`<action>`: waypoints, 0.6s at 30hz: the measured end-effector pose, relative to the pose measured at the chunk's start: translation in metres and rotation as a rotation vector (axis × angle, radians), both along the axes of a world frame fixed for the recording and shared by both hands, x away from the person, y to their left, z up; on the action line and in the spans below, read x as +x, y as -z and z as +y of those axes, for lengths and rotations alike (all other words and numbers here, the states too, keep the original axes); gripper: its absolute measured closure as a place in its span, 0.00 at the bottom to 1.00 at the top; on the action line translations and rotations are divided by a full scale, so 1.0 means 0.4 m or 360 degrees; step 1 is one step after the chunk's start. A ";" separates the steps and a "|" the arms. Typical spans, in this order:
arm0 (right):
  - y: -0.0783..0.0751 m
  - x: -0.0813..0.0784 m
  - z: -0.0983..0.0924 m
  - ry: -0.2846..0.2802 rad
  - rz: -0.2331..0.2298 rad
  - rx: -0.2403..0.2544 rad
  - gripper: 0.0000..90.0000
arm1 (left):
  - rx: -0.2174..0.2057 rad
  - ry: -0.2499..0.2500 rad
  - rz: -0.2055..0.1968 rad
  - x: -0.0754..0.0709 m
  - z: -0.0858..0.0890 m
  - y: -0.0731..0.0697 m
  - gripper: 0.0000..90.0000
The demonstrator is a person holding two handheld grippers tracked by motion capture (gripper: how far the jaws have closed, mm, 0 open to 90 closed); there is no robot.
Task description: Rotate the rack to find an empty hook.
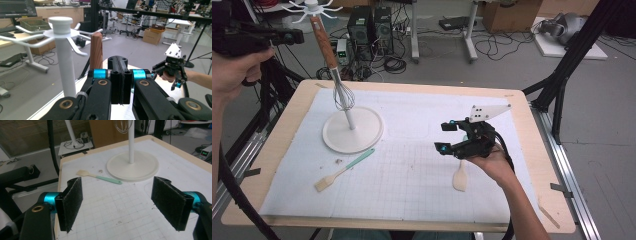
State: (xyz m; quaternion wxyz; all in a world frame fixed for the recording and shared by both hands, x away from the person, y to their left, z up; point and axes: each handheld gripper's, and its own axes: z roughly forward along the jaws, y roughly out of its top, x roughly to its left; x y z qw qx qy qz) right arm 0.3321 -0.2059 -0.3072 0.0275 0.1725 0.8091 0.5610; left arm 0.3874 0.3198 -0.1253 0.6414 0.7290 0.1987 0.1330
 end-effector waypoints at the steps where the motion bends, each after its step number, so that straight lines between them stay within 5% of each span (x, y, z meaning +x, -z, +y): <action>1: 0.000 0.000 0.000 0.0000 0.0002 0.0003 0.27 | -0.0002 -0.0003 -0.0001 0.002 0.000 -0.002 0.99; 18: 0.004 0.003 0.002 -0.0015 0.0013 -0.0002 0.27 | -0.0025 -0.0092 -0.0002 0.021 0.012 -0.016 0.99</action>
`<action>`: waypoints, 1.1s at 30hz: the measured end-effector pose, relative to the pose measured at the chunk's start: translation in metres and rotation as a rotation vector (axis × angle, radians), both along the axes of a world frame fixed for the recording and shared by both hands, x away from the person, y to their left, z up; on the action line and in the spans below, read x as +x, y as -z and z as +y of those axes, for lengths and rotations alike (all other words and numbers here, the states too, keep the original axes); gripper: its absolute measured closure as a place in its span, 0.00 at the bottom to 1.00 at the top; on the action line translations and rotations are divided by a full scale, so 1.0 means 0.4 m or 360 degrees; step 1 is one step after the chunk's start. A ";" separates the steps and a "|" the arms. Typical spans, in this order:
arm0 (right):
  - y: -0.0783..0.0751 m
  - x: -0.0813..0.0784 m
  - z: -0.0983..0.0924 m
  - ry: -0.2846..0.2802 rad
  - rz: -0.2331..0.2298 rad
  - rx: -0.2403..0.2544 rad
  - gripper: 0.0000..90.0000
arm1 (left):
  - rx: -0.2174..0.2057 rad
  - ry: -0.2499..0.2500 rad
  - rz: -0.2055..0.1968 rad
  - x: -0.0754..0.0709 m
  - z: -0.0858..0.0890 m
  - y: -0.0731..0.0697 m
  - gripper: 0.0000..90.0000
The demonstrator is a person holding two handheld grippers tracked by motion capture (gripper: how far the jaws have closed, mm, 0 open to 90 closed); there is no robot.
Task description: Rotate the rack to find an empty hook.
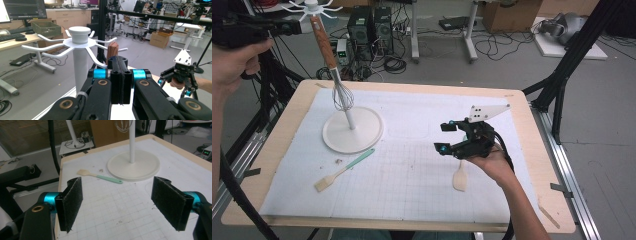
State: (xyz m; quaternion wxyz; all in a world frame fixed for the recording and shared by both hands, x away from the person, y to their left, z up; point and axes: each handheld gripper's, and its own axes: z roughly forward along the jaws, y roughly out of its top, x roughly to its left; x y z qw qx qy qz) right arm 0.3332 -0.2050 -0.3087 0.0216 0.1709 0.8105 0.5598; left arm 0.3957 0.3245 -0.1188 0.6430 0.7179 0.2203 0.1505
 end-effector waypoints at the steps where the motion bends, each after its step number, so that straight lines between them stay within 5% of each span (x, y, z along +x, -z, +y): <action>1: 0.000 0.000 0.000 0.0000 0.0000 0.0000 0.27 | -0.0004 -0.0005 0.0001 0.000 0.001 0.000 0.99; 20: 0.001 0.002 -0.001 -0.0005 -0.0004 0.0003 0.27 | -0.0034 -0.0109 0.0006 0.010 0.031 0.000 0.99; 33: 0.005 0.001 0.004 -0.0006 0.0008 -0.0002 0.27 | -0.0017 -0.0017 -0.0006 -0.008 0.014 -0.005 0.99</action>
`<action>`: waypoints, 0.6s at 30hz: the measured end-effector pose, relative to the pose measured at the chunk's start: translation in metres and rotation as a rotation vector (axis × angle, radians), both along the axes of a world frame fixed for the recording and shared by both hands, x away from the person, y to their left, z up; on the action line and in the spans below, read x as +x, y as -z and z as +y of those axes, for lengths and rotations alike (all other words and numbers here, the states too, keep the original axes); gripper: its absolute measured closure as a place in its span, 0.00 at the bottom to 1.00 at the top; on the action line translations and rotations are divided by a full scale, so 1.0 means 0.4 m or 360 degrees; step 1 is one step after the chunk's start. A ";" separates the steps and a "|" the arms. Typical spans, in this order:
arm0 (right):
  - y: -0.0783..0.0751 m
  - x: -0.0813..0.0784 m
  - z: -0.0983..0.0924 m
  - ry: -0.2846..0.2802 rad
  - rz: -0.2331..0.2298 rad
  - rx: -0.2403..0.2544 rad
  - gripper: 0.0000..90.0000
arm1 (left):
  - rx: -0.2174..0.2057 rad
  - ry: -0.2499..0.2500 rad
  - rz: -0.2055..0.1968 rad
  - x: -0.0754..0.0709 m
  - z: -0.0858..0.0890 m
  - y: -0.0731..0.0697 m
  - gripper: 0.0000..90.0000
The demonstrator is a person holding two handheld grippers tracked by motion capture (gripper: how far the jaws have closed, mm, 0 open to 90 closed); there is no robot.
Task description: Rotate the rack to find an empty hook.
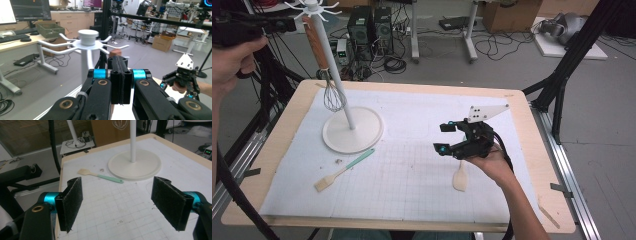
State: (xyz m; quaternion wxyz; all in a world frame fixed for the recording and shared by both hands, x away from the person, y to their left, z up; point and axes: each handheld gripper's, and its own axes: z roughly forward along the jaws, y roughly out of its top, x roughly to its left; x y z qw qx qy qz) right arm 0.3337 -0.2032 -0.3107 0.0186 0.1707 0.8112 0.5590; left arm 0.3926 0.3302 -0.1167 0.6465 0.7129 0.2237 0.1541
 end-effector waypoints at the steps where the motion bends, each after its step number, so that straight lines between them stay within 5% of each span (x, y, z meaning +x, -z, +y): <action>1: 0.001 -0.001 0.001 -0.0003 0.0003 0.0000 0.27 | -0.0004 0.0007 0.0003 -0.002 -0.002 0.000 0.99; 18: 0.006 -0.005 0.005 -0.0010 -0.0002 0.0002 0.27 | 0.0022 0.0107 -0.0016 -0.031 -0.056 -0.005 0.99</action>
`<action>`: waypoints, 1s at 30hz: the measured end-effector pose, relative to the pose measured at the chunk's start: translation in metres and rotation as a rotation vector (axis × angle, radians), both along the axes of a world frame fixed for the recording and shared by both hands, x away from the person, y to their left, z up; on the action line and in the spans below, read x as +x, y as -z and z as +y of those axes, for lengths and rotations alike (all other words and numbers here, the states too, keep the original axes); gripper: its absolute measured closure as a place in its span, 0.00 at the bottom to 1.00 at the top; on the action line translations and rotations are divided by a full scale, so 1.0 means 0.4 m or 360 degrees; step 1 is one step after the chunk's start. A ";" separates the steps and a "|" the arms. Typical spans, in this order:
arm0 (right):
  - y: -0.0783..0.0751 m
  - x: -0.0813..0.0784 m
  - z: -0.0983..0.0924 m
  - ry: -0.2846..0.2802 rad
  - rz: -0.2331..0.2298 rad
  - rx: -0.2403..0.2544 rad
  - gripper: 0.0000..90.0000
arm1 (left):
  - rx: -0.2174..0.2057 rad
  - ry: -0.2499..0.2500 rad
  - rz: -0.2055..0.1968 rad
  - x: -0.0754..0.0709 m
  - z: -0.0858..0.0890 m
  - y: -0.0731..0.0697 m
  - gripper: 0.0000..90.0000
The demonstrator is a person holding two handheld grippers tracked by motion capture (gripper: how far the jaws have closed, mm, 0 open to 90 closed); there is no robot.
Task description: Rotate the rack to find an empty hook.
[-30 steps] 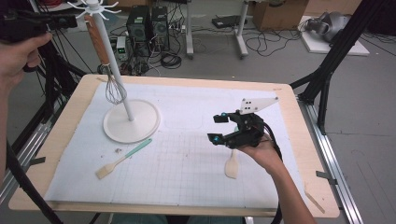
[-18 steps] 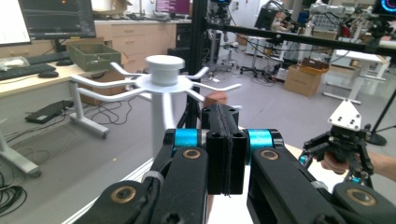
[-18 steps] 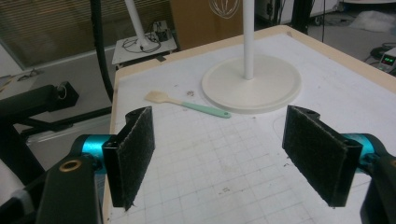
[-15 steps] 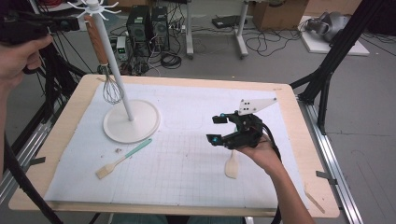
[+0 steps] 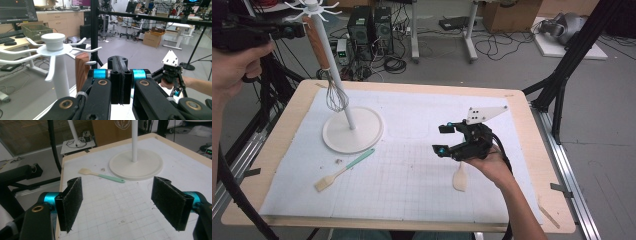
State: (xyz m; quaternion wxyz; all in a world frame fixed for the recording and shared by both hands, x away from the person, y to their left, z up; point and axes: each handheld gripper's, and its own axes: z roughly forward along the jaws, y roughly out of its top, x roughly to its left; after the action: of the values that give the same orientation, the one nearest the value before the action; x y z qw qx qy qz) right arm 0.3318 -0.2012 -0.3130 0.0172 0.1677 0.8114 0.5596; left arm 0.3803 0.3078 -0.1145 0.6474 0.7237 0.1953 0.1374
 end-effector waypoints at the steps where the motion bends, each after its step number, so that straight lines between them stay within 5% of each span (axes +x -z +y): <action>1: 0.000 -0.001 0.000 0.0001 0.0001 0.0000 0.27 | -0.0001 -0.0002 0.0000 0.001 -0.003 0.001 0.99; 11: 0.004 0.000 0.002 -0.0005 0.0008 -0.0007 0.27 | -0.0053 -0.0043 0.0010 0.016 -0.027 0.006 0.99; 23: 0.004 0.001 0.003 -0.0005 0.0001 -0.0004 0.27 | -0.0039 -0.0122 -0.0005 0.014 -0.005 0.001 0.99; 30: 0.005 0.001 0.006 -0.0005 0.0008 0.0001 0.27 | -0.0042 -0.0073 0.0003 0.015 -0.030 0.004 0.99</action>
State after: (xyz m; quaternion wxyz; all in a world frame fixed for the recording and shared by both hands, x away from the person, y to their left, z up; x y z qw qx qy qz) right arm 0.3323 -0.1990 -0.3152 0.0144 0.1679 0.8116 0.5594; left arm 0.3862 0.2957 -0.1162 0.6534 0.7106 0.2142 0.1490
